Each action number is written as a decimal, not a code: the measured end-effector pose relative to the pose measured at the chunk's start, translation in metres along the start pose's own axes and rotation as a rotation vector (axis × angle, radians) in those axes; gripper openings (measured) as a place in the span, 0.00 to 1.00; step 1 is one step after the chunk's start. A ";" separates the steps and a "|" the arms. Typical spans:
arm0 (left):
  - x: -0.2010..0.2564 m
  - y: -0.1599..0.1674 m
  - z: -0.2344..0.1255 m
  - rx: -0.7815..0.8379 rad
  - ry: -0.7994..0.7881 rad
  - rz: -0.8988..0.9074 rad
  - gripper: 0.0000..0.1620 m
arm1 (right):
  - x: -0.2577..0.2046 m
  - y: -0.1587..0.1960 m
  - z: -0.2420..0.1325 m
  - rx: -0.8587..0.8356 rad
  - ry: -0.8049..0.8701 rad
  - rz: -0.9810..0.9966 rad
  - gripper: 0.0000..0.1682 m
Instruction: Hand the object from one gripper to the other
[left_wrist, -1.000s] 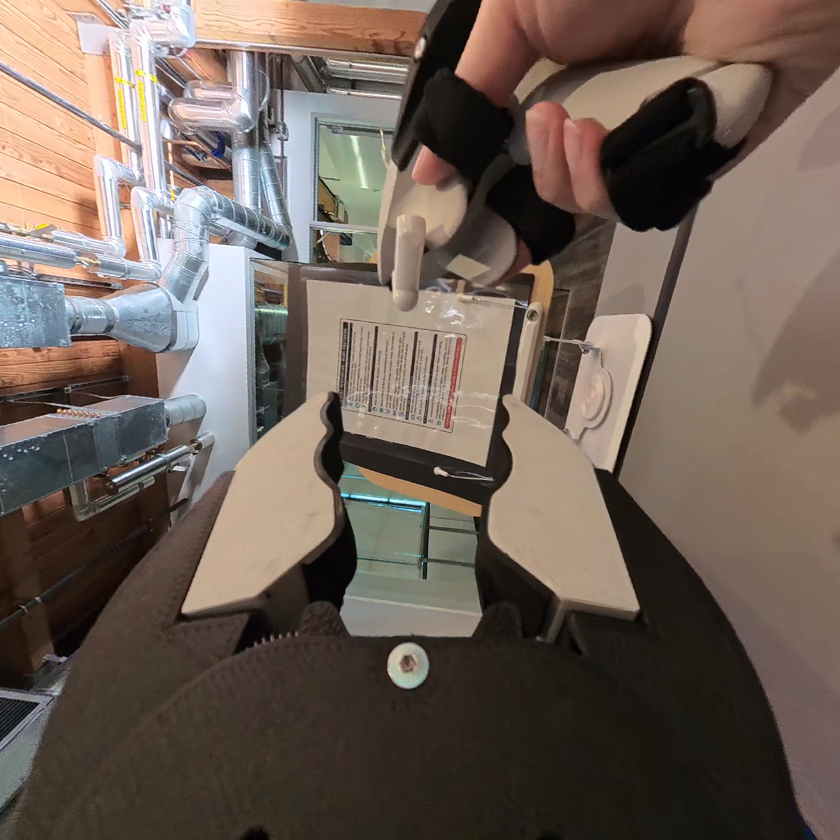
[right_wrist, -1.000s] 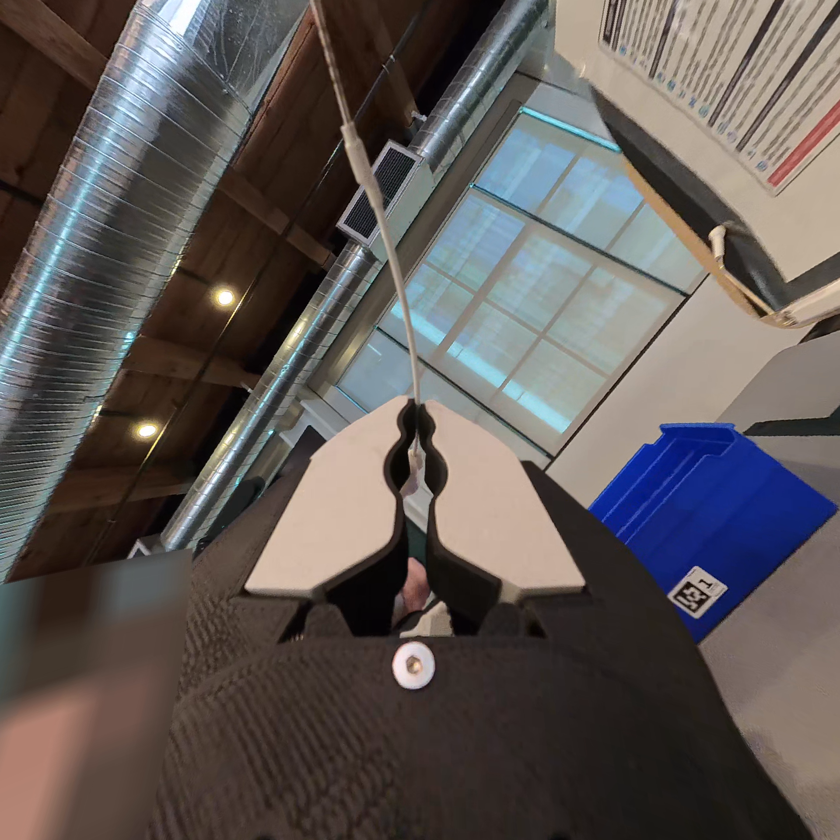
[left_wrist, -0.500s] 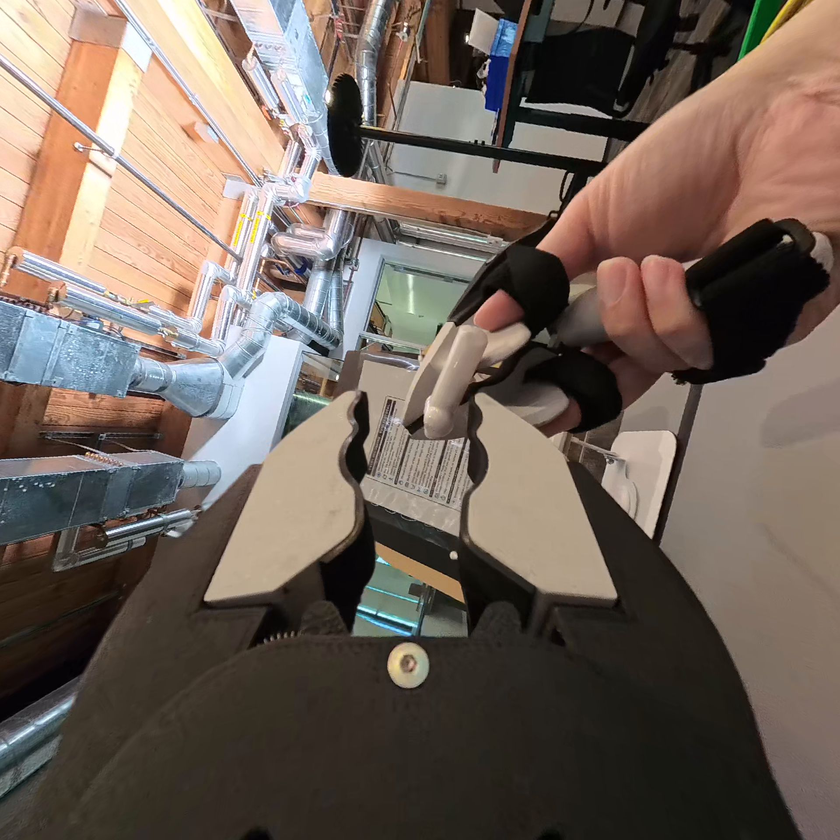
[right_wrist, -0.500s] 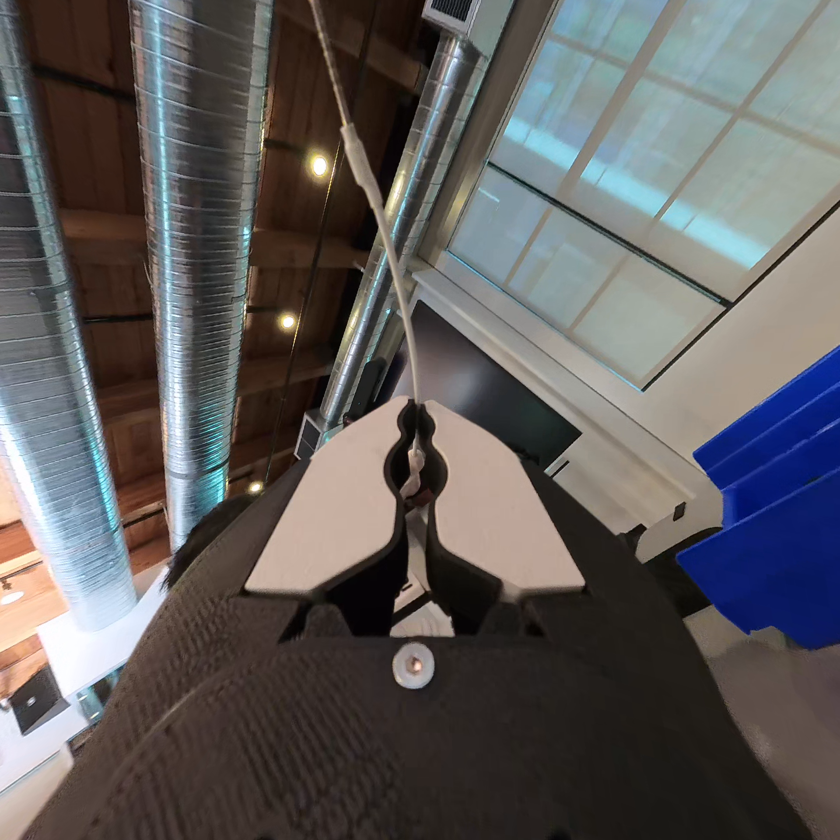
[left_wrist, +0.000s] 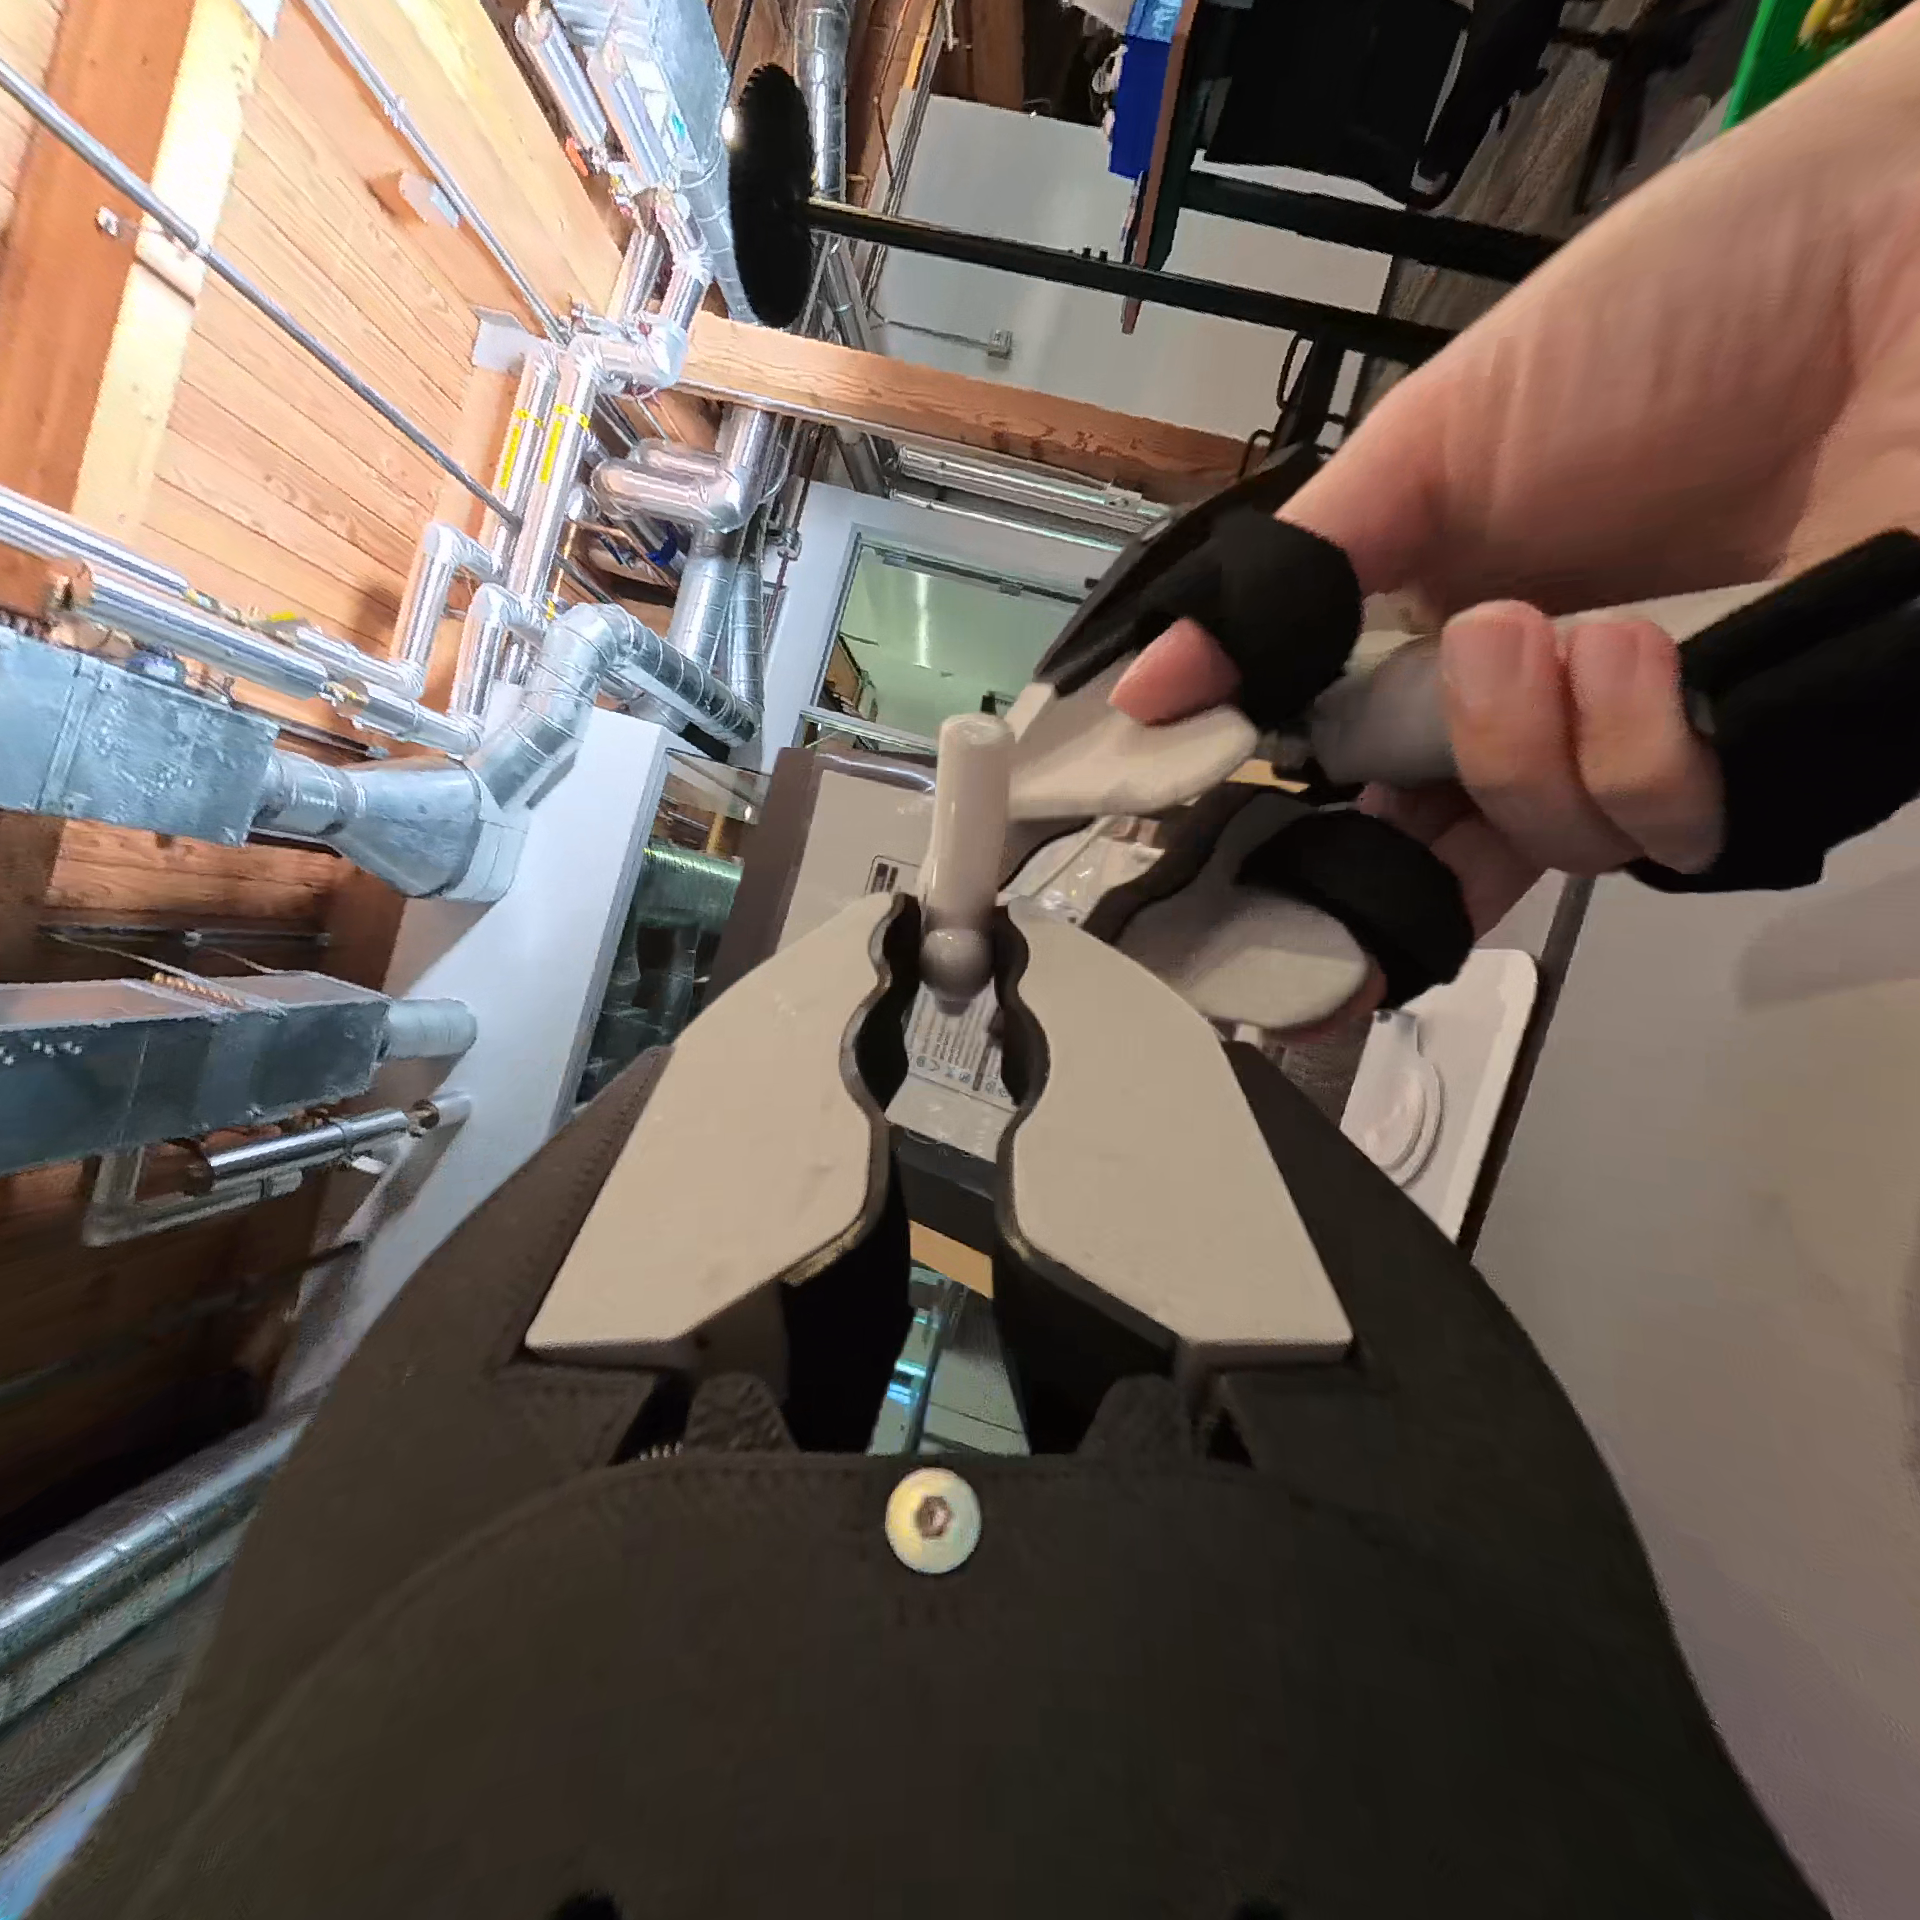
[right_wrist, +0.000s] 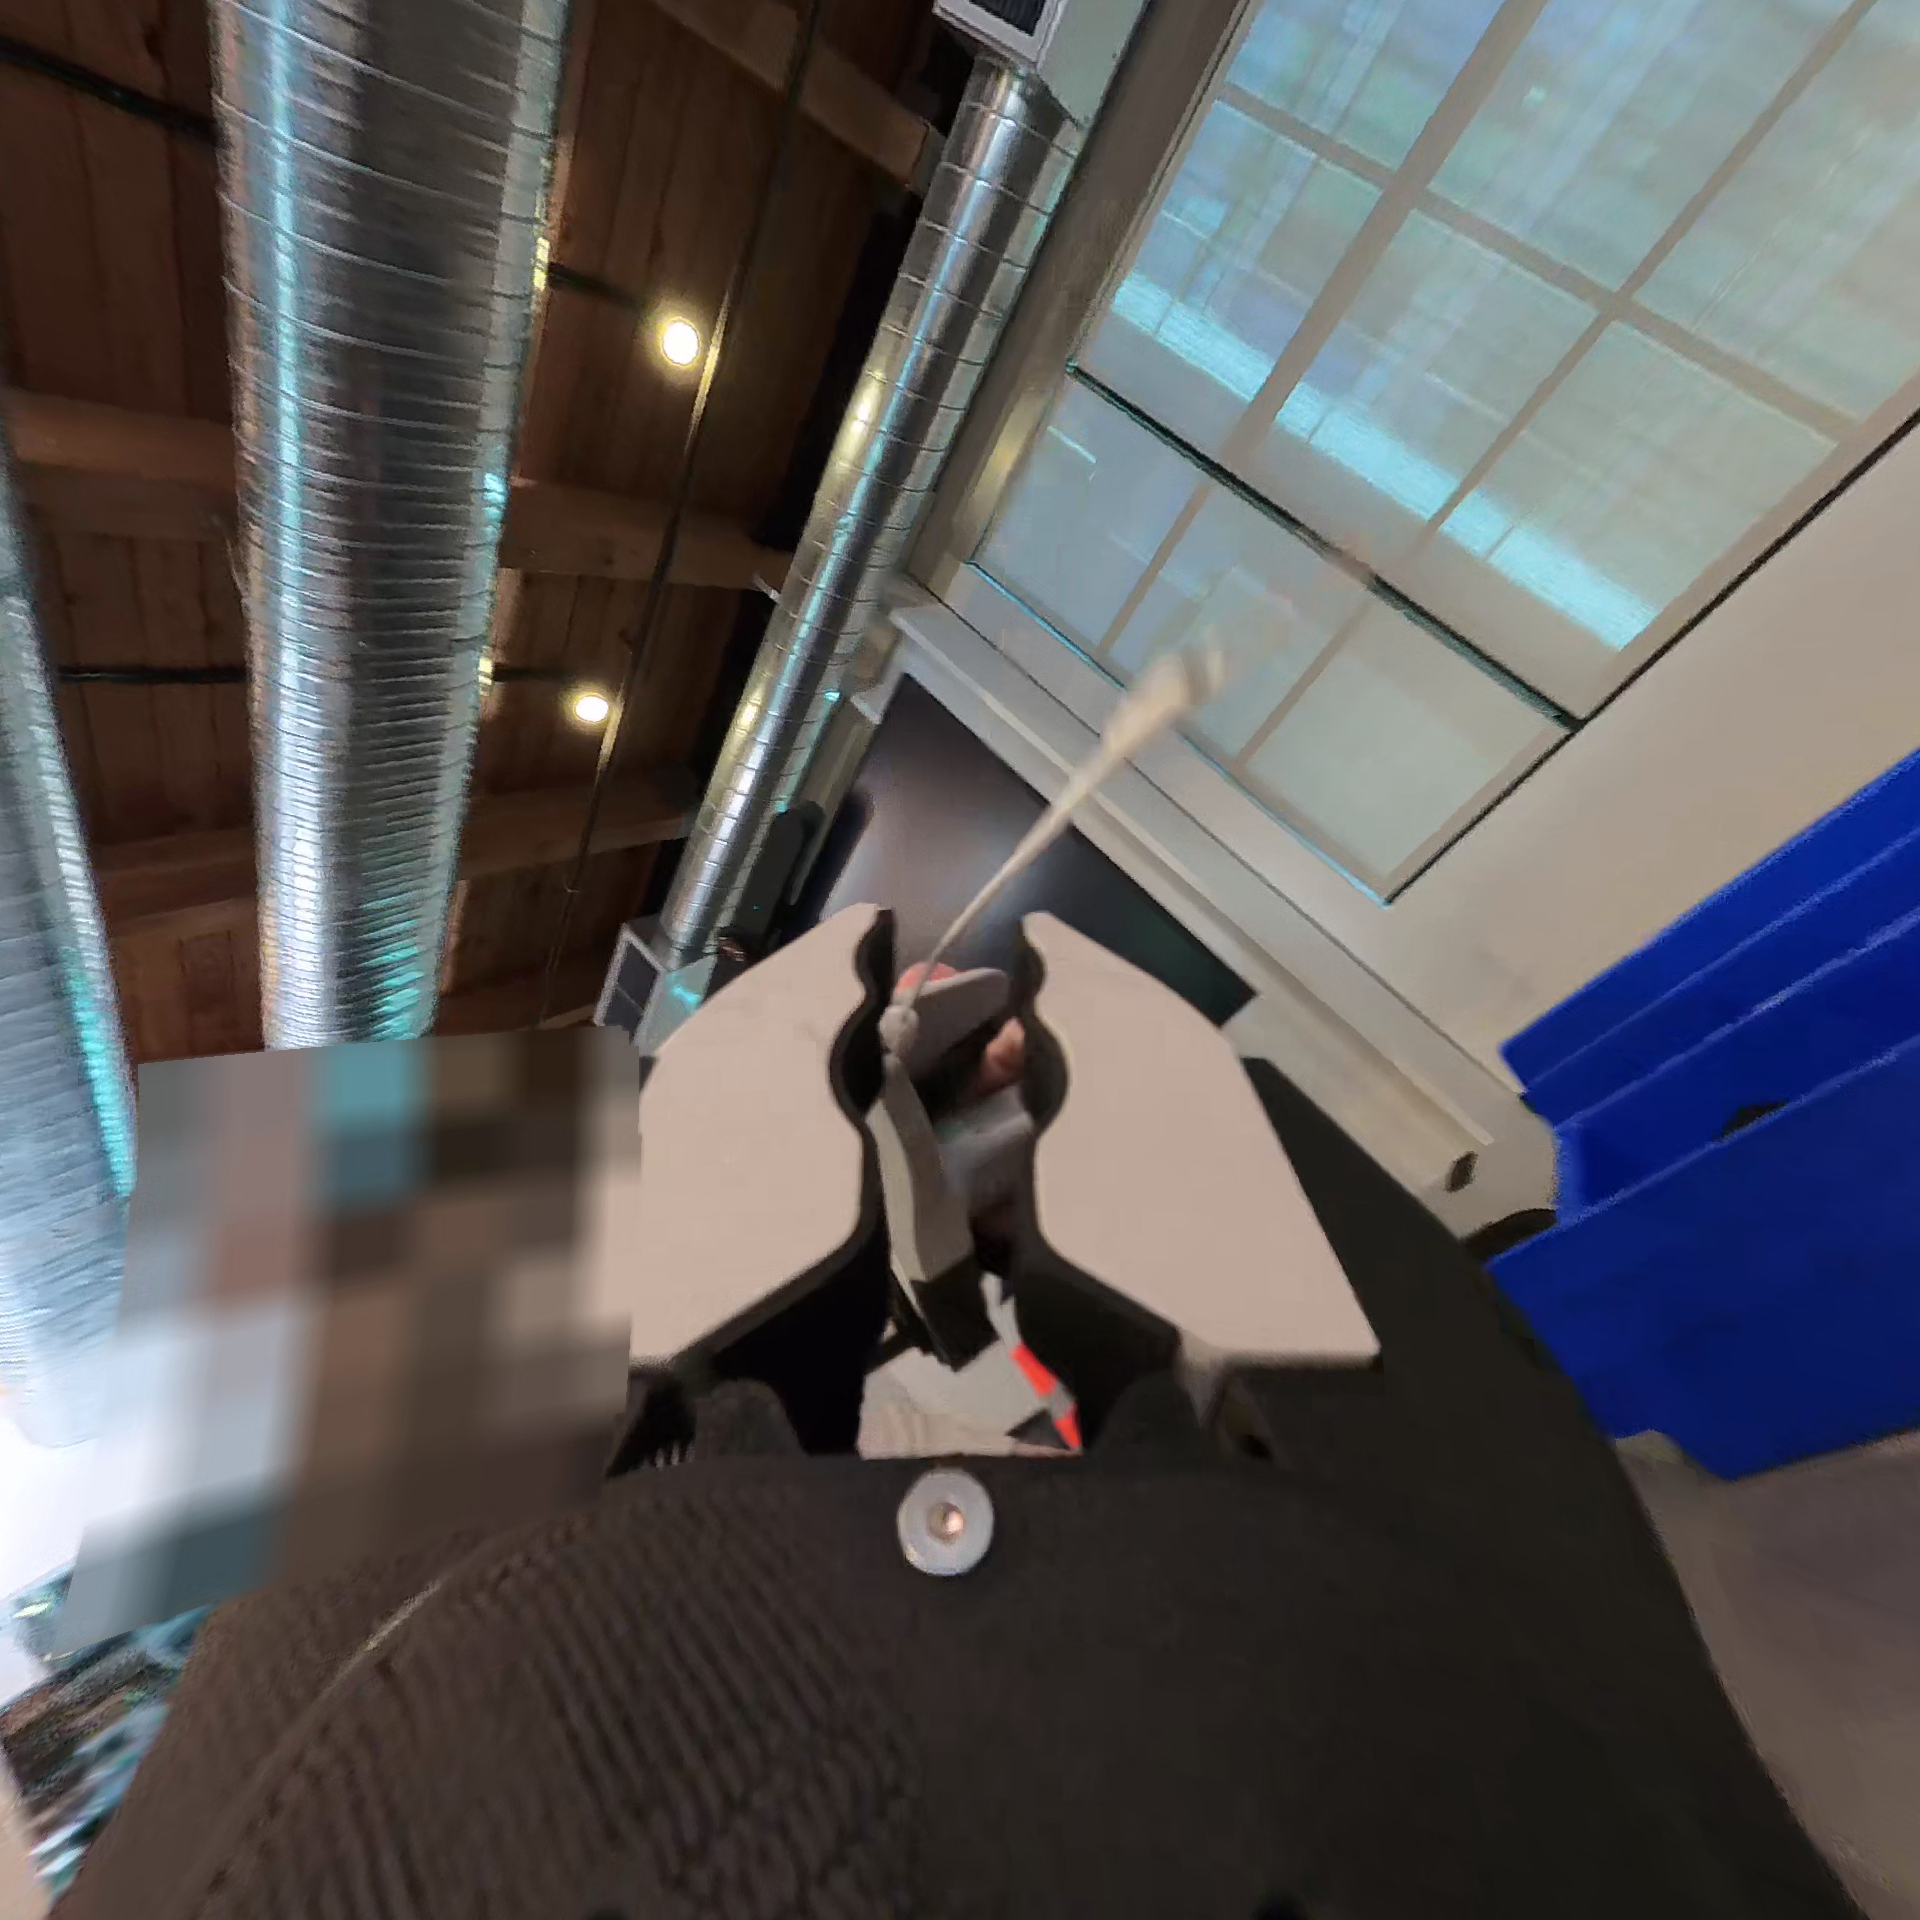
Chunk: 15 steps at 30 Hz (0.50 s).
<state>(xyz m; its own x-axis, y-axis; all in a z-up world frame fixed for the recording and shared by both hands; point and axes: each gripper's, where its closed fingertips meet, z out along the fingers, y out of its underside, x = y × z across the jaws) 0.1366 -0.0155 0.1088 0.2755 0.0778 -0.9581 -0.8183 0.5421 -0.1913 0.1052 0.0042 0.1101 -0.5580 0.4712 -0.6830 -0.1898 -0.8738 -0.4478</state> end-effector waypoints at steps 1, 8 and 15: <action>-0.004 0.001 -0.001 -0.008 -0.006 -0.011 0.08 | 0.001 0.000 -0.001 -0.012 0.035 -0.035 0.17; -0.024 0.037 -0.006 -0.173 -0.039 0.043 0.08 | -0.001 -0.026 -0.021 -0.004 0.339 -0.458 0.24; -0.013 0.076 -0.005 -0.345 0.046 0.075 0.08 | -0.028 -0.010 -0.004 -0.242 0.703 -1.531 0.26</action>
<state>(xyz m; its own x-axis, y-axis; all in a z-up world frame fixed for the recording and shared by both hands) 0.0682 0.0201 0.1056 0.1916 0.0643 -0.9794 -0.9596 0.2216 -0.1732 0.1254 0.0003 0.1313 0.4562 0.8183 0.3496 -0.0195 0.4020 -0.9154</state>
